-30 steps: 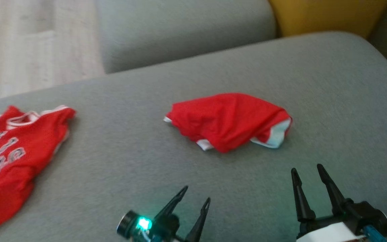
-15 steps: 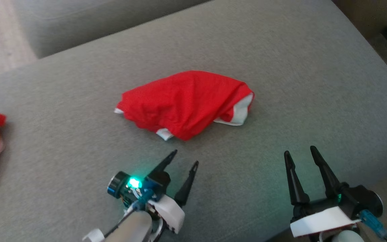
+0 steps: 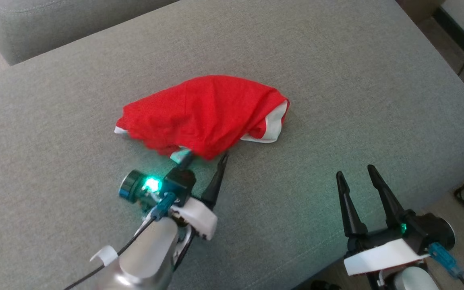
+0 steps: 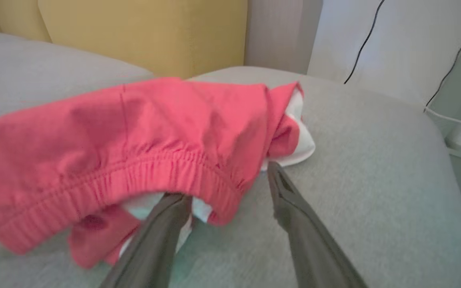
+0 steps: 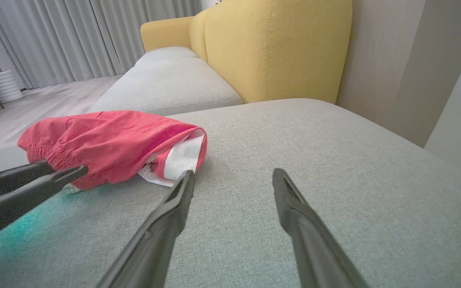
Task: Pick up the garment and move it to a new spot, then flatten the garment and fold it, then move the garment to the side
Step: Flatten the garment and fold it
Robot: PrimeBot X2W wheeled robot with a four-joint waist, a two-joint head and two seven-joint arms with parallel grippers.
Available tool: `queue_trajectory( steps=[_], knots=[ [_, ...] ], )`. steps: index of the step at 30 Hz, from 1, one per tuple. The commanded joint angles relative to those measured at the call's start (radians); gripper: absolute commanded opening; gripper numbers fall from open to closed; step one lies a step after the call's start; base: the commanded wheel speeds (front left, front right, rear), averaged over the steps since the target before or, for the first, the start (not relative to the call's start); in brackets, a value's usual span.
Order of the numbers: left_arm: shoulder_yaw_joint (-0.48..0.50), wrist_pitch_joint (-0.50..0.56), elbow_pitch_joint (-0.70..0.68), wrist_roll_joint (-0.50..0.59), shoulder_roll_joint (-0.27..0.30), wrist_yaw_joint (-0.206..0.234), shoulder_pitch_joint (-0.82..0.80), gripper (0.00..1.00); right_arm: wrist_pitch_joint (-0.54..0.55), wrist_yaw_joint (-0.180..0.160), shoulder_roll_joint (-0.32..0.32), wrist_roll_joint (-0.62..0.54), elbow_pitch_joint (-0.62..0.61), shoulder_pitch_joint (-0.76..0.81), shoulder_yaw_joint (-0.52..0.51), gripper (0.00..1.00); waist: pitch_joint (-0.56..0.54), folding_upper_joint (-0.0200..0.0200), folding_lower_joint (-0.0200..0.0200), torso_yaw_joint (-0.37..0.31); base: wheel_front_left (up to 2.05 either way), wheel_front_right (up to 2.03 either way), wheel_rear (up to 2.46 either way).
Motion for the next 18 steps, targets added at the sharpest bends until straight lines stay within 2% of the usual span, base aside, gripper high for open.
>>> queue_trajectory(
  steps=[1,2,5,10,14,18],
  knots=[
    [0.028,-0.005,-0.044,0.007,-0.001,-0.005,-0.043,0.06,-0.006,0.007,-0.007,0.005,-0.026,-0.032,0.021,1.00,-0.004,0.0000,-0.0001,0.000,0.00,0.00,0.00],
    [0.020,-0.005,-0.065,0.011,-0.001,-0.020,-0.042,0.00,-0.006,0.007,-0.007,0.004,-0.024,-0.031,0.020,1.00,-0.009,0.0000,-0.0001,0.000,0.00,0.00,0.00],
    [-0.013,-0.005,-0.129,0.021,-0.001,-0.059,-0.038,0.00,-0.006,0.007,-0.007,0.000,-0.016,-0.024,0.017,1.00,-0.035,0.0000,-0.0001,0.002,0.00,0.00,0.00],
    [-0.074,-0.005,-0.290,0.004,-0.001,-0.081,-0.024,0.00,-0.006,0.007,-0.007,-0.002,-0.005,-0.004,0.027,1.00,-0.114,0.0000,-0.0001,-0.003,0.00,0.00,0.00],
    [-0.085,-0.005,-0.458,-0.056,-0.001,-0.060,-0.002,0.00,-0.006,0.007,-0.007,-0.012,0.001,0.029,0.022,1.00,-0.188,0.0000,-0.0001,-0.004,0.00,0.00,0.00],
    [-0.071,-0.005,-0.562,-0.112,-0.001,-0.005,0.007,0.00,-0.006,0.007,-0.007,-0.025,0.002,0.060,0.013,1.00,-0.232,0.0000,-0.0001,0.004,0.00,0.00,0.00]
  ],
)
